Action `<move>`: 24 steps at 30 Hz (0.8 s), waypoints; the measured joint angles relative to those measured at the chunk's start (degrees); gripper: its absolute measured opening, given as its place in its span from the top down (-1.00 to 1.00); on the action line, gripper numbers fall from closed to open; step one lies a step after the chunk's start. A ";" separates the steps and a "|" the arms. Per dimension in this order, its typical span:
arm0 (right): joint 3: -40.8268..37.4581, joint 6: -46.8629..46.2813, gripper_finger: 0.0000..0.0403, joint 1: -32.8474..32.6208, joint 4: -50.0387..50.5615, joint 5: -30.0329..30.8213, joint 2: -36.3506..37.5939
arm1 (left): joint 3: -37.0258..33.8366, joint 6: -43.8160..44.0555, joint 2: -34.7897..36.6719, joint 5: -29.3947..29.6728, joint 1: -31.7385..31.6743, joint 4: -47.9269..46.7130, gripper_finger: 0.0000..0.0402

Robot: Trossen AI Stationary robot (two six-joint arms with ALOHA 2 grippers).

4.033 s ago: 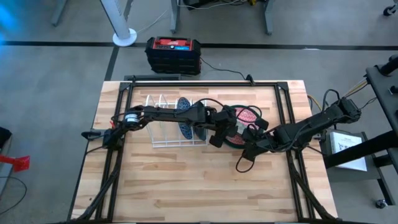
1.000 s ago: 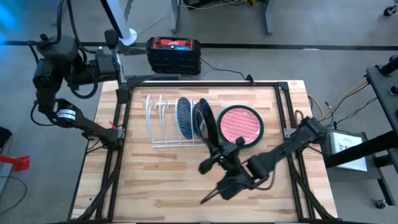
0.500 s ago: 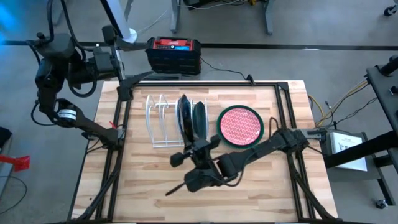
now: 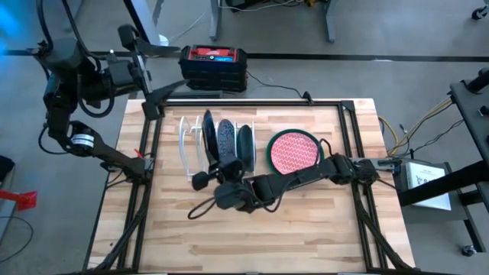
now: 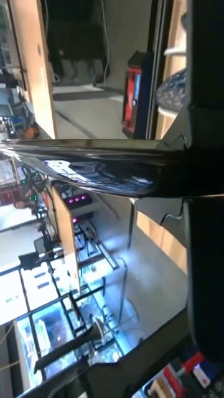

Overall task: Sort dishes
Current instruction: Put the green patterned plate into the dish rack

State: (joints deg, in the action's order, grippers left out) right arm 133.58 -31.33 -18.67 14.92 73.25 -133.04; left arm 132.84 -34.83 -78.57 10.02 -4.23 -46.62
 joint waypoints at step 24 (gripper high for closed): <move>-5.76 -2.76 0.96 3.13 -5.19 -4.43 -0.14 | 0.00 0.00 0.02 0.04 0.00 -1.28 -0.47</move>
State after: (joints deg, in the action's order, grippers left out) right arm 127.82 -34.09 -15.55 9.74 68.82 -133.19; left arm 132.84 -34.83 -78.56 10.07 -4.23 -47.90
